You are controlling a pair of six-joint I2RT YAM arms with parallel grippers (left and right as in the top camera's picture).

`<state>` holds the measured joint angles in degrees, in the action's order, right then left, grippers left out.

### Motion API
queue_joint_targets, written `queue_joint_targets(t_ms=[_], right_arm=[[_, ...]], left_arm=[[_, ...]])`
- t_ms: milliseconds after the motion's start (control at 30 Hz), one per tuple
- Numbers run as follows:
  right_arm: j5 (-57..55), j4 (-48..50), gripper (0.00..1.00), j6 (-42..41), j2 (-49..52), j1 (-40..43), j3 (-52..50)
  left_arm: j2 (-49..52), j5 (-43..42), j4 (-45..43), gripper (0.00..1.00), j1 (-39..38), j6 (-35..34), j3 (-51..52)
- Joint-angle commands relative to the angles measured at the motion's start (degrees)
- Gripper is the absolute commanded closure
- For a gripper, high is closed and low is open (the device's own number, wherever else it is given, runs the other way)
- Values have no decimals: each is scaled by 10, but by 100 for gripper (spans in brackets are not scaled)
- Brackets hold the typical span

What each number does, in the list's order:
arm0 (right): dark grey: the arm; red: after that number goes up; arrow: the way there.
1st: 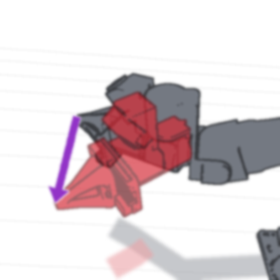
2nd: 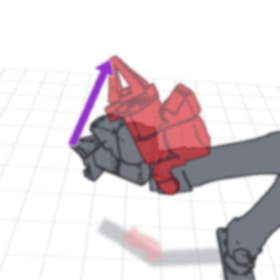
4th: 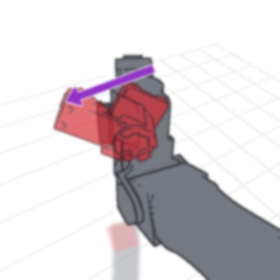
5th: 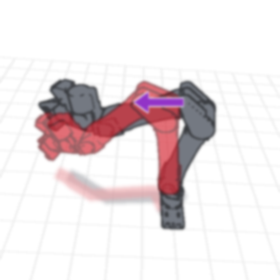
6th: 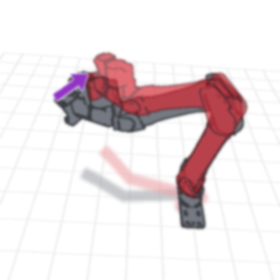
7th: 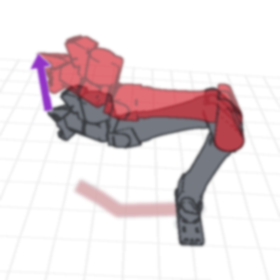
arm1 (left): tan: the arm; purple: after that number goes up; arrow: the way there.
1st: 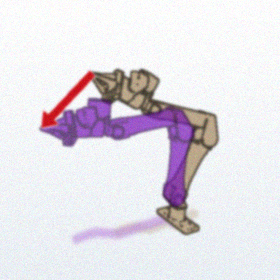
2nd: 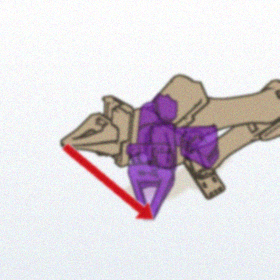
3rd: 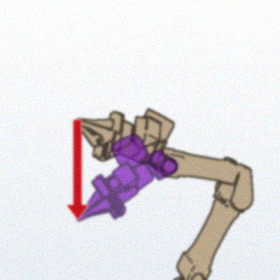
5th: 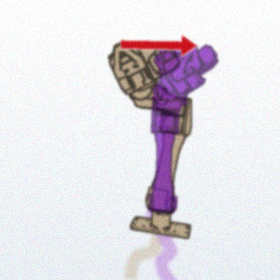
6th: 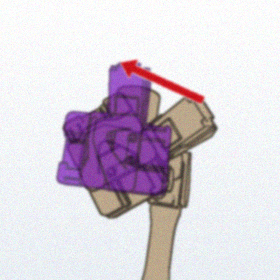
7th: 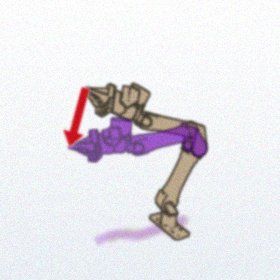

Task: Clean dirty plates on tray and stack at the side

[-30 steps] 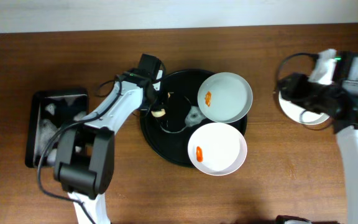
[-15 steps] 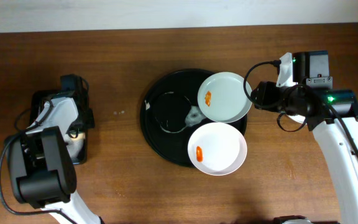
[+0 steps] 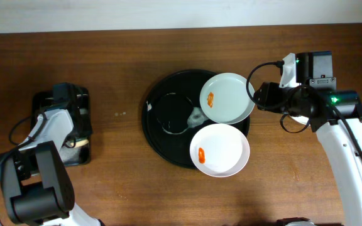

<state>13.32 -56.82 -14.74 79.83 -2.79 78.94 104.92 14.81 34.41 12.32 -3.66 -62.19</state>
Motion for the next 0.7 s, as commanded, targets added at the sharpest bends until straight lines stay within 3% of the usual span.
queue_joint_targets(t_ms=[0, 67, 100, 133, 167, 200, 333, 433, 533, 667], right_arm=[[-5, 2, 51, 6, 0, -2, 2], [-5, 2, 51, 6, 0, -2, 2], [-5, 2, 51, 6, 0, -2, 2], [-5, 2, 51, 6, 0, -2, 2], [-5, 2, 51, 6, 0, -2, 2], [-5, 2, 51, 6, 0, -2, 2], [-5, 2, 51, 6, 0, -2, 2], [-5, 2, 51, 6, 0, -2, 2], [-5, 2, 51, 6, 0, -2, 2], [-5, 2, 51, 6, 0, -2, 2]], left_arm=[[-16, -31, 21, 51, 2, -2, -27], [-19, -48, 15, 52, 2, -2, -33], [-18, -57, 8, 62, 2, -2, -33], [-17, -56, 1, 82, 2, -2, -31], [-16, -61, -16, 96, 2, -4, -24], [-10, -61, -33, 100, 2, -7, -12], [10, -63, -65, 100, 2, -8, 16], [-32, -75, 11, 100, 2, 6, -39], [-71, -58, 23, 100, 2, 7, -54], [6, -56, 8, 100, 2, 27, -42]])
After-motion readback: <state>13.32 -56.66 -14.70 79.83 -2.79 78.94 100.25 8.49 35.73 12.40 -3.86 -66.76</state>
